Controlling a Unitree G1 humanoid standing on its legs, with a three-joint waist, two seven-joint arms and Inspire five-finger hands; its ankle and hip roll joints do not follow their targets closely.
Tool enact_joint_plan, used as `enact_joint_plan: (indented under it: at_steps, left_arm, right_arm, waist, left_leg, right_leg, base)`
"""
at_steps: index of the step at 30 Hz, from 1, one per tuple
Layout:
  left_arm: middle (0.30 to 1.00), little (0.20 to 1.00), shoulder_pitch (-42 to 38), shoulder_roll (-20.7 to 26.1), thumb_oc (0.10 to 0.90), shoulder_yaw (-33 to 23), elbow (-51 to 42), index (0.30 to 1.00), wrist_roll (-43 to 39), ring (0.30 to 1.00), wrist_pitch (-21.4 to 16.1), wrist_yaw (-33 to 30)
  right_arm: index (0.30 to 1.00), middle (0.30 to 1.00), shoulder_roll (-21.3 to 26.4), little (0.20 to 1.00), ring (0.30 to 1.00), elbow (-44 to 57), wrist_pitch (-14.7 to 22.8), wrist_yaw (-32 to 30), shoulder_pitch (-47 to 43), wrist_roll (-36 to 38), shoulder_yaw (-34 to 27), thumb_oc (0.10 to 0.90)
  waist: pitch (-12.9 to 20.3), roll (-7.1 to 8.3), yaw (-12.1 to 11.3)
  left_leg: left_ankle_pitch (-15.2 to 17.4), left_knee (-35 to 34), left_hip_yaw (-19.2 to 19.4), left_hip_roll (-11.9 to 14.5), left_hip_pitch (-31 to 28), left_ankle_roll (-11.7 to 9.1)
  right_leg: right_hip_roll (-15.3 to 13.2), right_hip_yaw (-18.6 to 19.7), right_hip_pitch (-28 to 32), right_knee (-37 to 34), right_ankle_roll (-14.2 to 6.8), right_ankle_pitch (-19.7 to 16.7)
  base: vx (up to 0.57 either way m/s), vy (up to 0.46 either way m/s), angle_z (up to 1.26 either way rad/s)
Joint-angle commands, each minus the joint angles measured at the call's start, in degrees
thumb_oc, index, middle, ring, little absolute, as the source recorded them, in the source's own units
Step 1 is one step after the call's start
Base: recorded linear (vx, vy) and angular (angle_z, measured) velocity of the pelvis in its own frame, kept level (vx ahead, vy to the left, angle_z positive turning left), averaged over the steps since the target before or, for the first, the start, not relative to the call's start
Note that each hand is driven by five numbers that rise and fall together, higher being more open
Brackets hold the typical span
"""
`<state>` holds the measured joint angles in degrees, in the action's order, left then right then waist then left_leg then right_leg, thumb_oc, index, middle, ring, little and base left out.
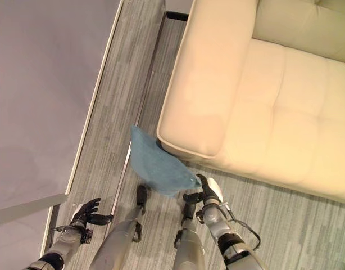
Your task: Pick up all the scattered cushions and arrange them neatly on the sofa.
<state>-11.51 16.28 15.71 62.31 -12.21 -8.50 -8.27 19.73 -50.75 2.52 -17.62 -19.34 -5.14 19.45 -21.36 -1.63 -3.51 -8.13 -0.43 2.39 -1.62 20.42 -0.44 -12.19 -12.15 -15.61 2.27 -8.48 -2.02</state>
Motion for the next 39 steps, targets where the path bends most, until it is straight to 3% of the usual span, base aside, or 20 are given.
enact_joint_plan:
  at_steps: [1,11,16,20,21,22,23,25,30,39]
  left_arm:
    - [0.9,0.9,2.1,-0.2,0.8,-0.1,1.6,0.9,0.0,0.9,-1.2,-2.0]
    - [0.9,0.9,2.2,0.1,0.8,0.0,1.6,0.9,0.6,0.9,-1.1,-2.2]
    - [0.9,0.9,0.7,0.7,0.8,0.6,1.4,0.9,0.3,0.9,-1.2,-2.2]
    - [0.9,0.9,-0.3,1.5,0.8,0.3,1.2,0.9,-1.2,0.9,-1.4,-2.1]
    - [0.9,0.9,-0.6,1.9,0.8,0.2,1.0,0.9,-2.2,0.9,-1.6,-2.2]
    - [0.9,0.9,-0.7,1.9,0.8,0.2,0.9,0.9,-2.2,0.9,-1.6,-2.2]
    - [0.9,0.9,-0.8,2.2,0.8,0.1,0.7,0.9,-2.8,0.9,-1.9,-2.4]
    - [0.9,0.9,-0.8,2.3,0.8,0.0,0.2,0.9,-3.3,0.9,-2.0,-2.3]
    - [0.9,0.9,-1.5,3.5,0.8,-0.3,-4.4,0.9,-7.2,0.9,-3.4,-2.2]
    - [0.9,0.9,-1.3,3.2,0.8,0.9,-8.7,0.9,-8.5,0.9,-4.2,-2.1]
  right_arm:
    - [0.9,0.9,2.7,0.9,0.9,4.0,2.2,-3.3,1.7,-2.1,0.2,0.8]
    - [0.9,0.9,3.0,0.9,0.9,5.0,2.7,-3.5,2.2,-0.8,-0.7,0.8]
    - [0.9,0.9,2.0,0.9,0.9,1.8,2.4,-3.3,-0.4,-0.4,0.6,0.8]
    - [0.9,0.9,2.3,0.9,0.9,-0.1,1.7,-3.4,-2.5,-0.7,1.2,0.8]
    - [0.9,0.9,2.6,0.9,0.9,-0.4,1.4,-3.8,-3.6,-0.4,1.1,0.8]
    - [0.9,0.9,2.6,0.9,0.9,-0.4,1.5,-3.8,-3.7,-0.4,1.0,0.8]
    - [0.9,0.9,2.9,0.9,0.9,-0.5,1.5,-4.0,-4.4,-0.2,1.0,0.8]
    - [0.9,0.9,3.2,0.9,0.9,-0.6,1.5,-4.2,-4.8,-0.1,0.9,0.8]
    - [0.9,0.9,5.3,0.9,0.9,0.3,1.6,-5.4,-8.9,1.1,0.0,0.8]
    - [0.9,0.9,4.3,0.9,0.9,0.9,2.6,-6.5,-12.8,2.6,0.5,0.8]
  waist:
    - [3.4,0.87,0.4]
    - [2.7,1.8,0.5]
    - [1.3,1.33,0.1]
    - [0.9,0.52,-0.3]
    - [0.8,0.11,-0.6]
    - [0.6,0.13,-0.5]
    - [0.5,-0.15,-0.7]
    - [0.5,-0.32,-0.9]
    - [0.4,-1.76,-1.3]
    - [0.3,-2.96,-2.3]
  left_leg:
    - [3.9,-0.1,-0.6,0.4,1.5,-3.1]
    - [4.3,0.0,-0.7,0.5,0.7,-3.0]
    - [4.3,1.7,-0.4,0.1,3.3,-3.0]
    - [4.1,3.6,-0.1,0.0,6.9,-3.1]
    - [5.6,4.7,-0.2,0.2,8.2,-3.5]
    - [4.1,4.9,0.0,0.0,9.1,-3.2]
    - [5.7,5.6,-0.1,0.2,9.8,-3.5]
    - [5.7,6.3,-0.2,0.2,10.9,-3.4]
    - [5.5,8.8,-0.3,0.2,18.2,-3.4]
    - [4.8,7.9,-1.1,-0.3,20.5,-3.5]
  right_leg:
    - [-0.5,0.3,-4.9,1.0,-0.2,-1.9]
    - [-0.6,0.4,-4.3,1.0,-0.4,-2.1]
    - [-0.7,0.7,-6.6,2.0,-0.2,-2.2]
    - [-1.2,0.7,-9.8,3.4,-0.1,-2.1]
    - [-1.2,1.1,-11.3,4.7,-0.2,-0.7]
    - [-1.5,0.8,-12.0,4.5,0.1,-2.1]
    - [-1.4,1.1,-13.1,5.5,-0.2,-0.7]
    - [-1.6,1.3,-14.3,6.1,-0.1,-0.7]
    - [-2.3,1.9,-21.9,9.3,0.2,-0.3]
    - [-2.7,1.8,-24.9,10.4,0.1,0.2]
  base:
    - [0.01,-0.013,0.04]
    - [0.0,-0.007,0.02]
    - [-0.02,-0.004,-0.04]
    - [-0.03,-0.006,-0.01]
    - [0.0,0.0,0.0]
    - [0.0,0.0,0.0]
    - [-0.04,0.02,0.02]
    - [0.0,0.011,0.03]
    - [-0.03,0.018,-0.02]
    - [0.01,0.018,0.07]
